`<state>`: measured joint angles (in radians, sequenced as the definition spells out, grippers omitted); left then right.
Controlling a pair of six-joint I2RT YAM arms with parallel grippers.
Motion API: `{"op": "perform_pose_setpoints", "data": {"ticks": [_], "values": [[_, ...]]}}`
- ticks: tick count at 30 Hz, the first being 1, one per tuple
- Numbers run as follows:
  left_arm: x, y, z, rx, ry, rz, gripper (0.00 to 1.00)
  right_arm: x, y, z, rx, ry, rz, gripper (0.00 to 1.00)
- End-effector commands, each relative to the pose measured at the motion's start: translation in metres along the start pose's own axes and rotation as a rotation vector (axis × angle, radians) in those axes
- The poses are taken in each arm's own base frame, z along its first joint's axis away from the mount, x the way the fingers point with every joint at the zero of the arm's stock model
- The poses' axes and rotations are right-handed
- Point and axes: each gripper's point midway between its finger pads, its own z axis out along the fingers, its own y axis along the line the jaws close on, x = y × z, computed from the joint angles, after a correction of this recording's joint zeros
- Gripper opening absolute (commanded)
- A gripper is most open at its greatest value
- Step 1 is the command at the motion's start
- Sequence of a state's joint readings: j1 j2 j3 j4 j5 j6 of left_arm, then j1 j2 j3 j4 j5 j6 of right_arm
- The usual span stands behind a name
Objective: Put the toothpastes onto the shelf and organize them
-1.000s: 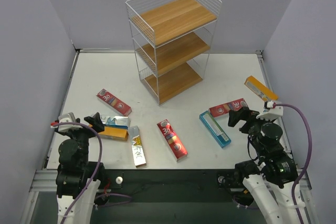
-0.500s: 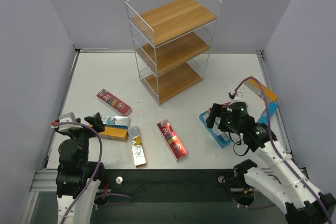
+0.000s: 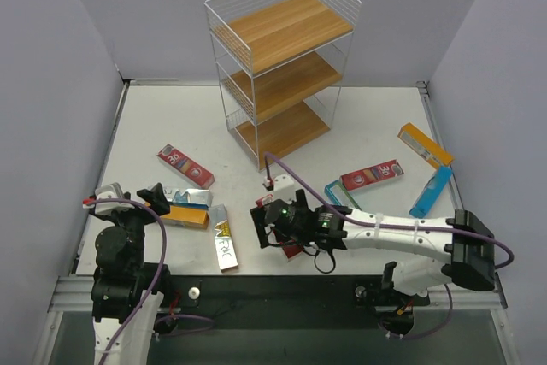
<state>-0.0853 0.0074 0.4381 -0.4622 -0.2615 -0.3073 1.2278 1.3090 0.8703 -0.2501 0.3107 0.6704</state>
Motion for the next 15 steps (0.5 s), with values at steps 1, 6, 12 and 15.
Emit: {"op": "perform_pose_setpoints", "data": {"ticks": [1, 6, 12, 15], "values": [[-0.020, 0.000, -0.007, -0.004, -0.069, -0.019, 0.97, -0.031, 0.064, 0.008, -0.098, -0.103, -0.001, 1.00], [-0.019, 0.001, -0.006, -0.011, -0.058, -0.016, 0.97, -0.013, 0.116, 0.023, -0.191, -0.047, -0.084, 1.00], [-0.016, 0.002, -0.005, -0.015, -0.044, -0.012, 0.97, 0.007, 0.148, 0.049, -0.222, 0.025, -0.127, 1.00], [-0.017, 0.001, -0.005, -0.015, -0.046, -0.012, 0.97, 0.020, 0.151, 0.060, -0.208, 0.066, -0.149, 1.00]]}}
